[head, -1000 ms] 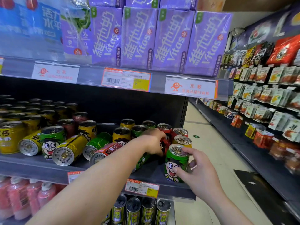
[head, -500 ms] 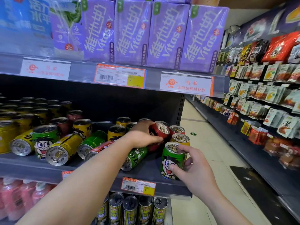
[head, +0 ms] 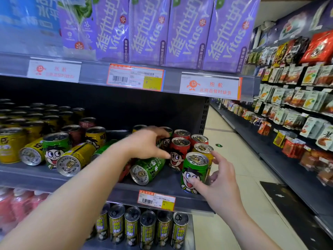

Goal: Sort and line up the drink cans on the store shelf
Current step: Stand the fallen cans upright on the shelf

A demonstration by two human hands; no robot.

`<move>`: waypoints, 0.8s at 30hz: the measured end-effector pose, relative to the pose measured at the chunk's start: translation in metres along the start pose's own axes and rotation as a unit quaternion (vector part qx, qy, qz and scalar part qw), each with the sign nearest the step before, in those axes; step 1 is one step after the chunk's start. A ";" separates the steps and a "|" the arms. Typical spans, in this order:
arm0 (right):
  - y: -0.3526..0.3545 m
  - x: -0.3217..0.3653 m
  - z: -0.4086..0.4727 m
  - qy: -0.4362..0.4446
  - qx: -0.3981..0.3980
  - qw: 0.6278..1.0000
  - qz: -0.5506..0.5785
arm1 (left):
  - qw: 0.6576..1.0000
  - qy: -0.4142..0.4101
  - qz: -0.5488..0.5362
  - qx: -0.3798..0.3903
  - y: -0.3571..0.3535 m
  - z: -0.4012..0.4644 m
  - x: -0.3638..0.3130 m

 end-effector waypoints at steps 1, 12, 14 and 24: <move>0.003 0.005 -0.001 0.012 -0.019 1.000 -0.010 | 1.000 -0.003 0.027 0.010 0.005 -0.010 0.006; -0.004 0.028 -0.009 0.042 -0.067 0.997 -0.012 | 0.934 0.030 0.333 -0.127 -0.026 -0.051 0.018; -0.003 0.029 -0.010 0.040 -0.071 0.997 -0.013 | 0.938 0.010 0.316 -0.141 -0.023 -0.052 0.017; -0.006 0.034 -0.012 0.040 -0.066 0.997 -0.016 | 0.989 -0.005 0.001 -0.146 -0.012 -0.054 0.016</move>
Point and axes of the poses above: each hand's wrist, its own z-axis towards the middle knuckle, its own y-axis out of the back of the hand, x = y × z, the point moved 8 cm from there along z, towards the middle knuckle, and after that the axes turned 13 degrees about y, right-handed, at the moved point
